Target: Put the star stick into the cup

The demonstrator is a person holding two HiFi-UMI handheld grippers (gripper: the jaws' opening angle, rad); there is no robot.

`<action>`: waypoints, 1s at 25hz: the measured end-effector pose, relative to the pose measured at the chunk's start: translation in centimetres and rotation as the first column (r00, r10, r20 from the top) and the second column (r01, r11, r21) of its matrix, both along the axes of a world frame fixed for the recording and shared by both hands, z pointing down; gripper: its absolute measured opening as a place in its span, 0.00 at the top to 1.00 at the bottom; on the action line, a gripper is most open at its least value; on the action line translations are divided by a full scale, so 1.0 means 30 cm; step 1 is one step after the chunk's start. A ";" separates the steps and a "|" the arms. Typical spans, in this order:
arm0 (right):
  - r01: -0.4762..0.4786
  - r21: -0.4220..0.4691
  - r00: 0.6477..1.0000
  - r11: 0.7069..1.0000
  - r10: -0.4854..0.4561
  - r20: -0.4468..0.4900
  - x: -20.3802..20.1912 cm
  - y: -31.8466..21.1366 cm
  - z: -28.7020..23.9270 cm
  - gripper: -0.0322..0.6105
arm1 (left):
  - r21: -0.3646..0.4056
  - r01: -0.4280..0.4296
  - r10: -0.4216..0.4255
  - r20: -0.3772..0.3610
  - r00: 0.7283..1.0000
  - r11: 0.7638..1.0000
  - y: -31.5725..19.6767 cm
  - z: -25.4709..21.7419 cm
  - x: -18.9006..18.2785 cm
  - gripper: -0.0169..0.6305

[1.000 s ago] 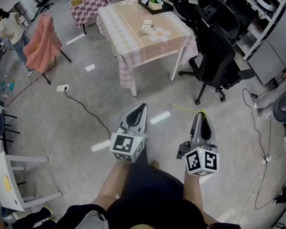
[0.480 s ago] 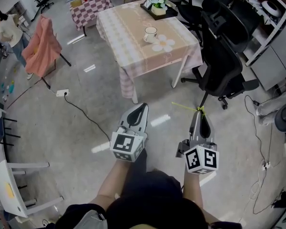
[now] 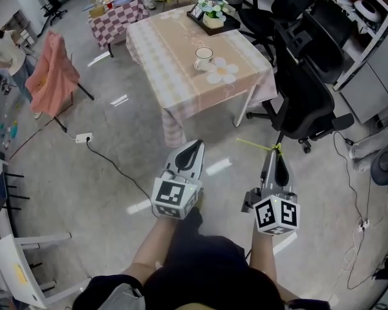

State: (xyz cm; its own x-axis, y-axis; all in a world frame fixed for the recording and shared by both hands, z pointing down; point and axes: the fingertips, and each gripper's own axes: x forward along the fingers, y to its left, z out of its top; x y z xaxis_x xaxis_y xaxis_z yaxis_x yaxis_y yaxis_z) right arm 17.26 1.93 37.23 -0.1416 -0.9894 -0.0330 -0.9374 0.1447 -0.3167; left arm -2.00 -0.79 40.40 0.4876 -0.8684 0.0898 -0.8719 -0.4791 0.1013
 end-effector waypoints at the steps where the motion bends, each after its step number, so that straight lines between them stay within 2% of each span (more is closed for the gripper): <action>1: -0.005 0.000 1.000 1.000 0.005 0.001 -0.003 -0.018 0.000 0.92 | 0.000 -0.004 0.004 0.001 1.000 1.000 -0.019 -0.001 -0.005 0.95; 14: -0.025 0.026 1.000 0.999 0.025 0.009 -0.083 -0.227 -0.029 0.92 | 0.006 -0.021 0.021 0.015 1.000 1.000 -0.240 -0.020 -0.092 0.96; 25: -0.056 0.025 0.998 0.998 0.056 0.002 -0.105 -0.295 -0.015 0.92 | 0.008 -0.041 0.041 0.006 0.999 0.999 -0.341 0.002 -0.117 0.95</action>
